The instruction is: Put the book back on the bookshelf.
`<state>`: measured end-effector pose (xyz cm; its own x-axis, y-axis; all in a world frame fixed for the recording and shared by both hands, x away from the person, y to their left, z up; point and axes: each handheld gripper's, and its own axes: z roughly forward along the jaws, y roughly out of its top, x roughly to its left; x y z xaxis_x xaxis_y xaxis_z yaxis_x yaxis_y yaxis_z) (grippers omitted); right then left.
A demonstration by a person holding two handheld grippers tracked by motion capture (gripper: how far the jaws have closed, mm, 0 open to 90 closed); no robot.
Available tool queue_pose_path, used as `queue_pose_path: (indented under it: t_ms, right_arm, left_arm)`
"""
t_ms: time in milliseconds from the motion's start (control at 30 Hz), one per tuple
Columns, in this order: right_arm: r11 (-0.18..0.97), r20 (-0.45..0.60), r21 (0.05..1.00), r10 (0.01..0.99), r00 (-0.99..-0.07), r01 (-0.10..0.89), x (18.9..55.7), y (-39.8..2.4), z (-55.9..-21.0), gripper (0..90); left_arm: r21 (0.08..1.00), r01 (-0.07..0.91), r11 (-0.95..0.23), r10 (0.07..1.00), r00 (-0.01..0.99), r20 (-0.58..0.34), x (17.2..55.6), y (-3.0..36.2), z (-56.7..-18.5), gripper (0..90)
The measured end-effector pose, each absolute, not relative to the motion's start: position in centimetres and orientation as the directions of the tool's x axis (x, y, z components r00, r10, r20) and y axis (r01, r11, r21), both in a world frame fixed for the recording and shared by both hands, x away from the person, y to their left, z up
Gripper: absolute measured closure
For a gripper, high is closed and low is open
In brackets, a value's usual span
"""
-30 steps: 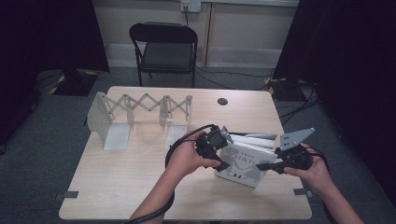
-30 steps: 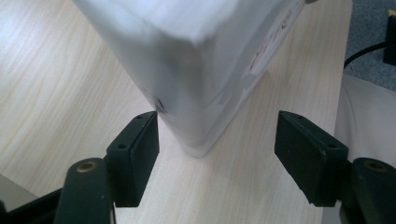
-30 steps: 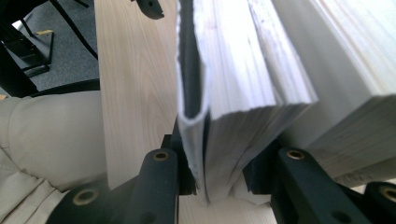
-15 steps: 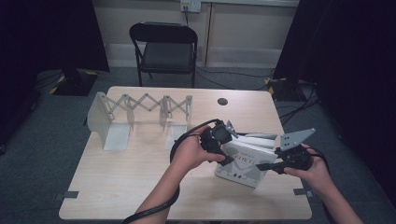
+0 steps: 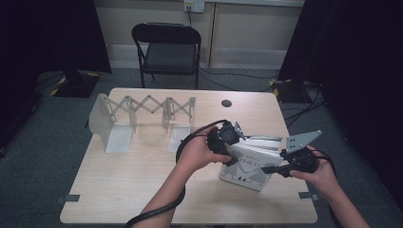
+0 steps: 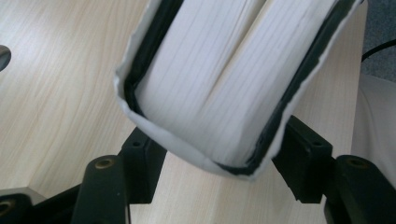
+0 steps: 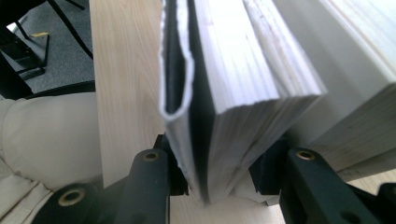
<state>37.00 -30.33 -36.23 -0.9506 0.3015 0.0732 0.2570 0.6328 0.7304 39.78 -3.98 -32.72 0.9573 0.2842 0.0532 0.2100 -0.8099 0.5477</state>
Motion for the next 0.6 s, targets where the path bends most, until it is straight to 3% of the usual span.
queue_pose_path:
  t_ms: [200, 467, 600]
  right_arm:
    - [0.629, 0.070, 0.734, 0.306, -0.949, 0.257, 37.0, -30.4, -36.3, 63.9]
    - [0.634, 0.065, 0.725, 0.328, -0.942, 0.271, 37.2, -30.6, -36.5, 56.8]
    - [0.627, 0.061, 0.728, 0.341, -0.938, 0.276, 37.2, -30.8, -36.7, 54.9]
  left_arm:
    - [0.534, 0.187, -0.824, 0.258, 0.964, 0.060, 40.0, -4.3, -32.5, 38.0]
    - [0.518, 0.190, -0.834, 0.228, 0.974, 0.010, 38.9, -4.2, -32.1, 47.5]
    - [0.516, 0.202, -0.833, 0.247, 0.969, 0.020, 38.6, -4.5, -32.0, 46.8]
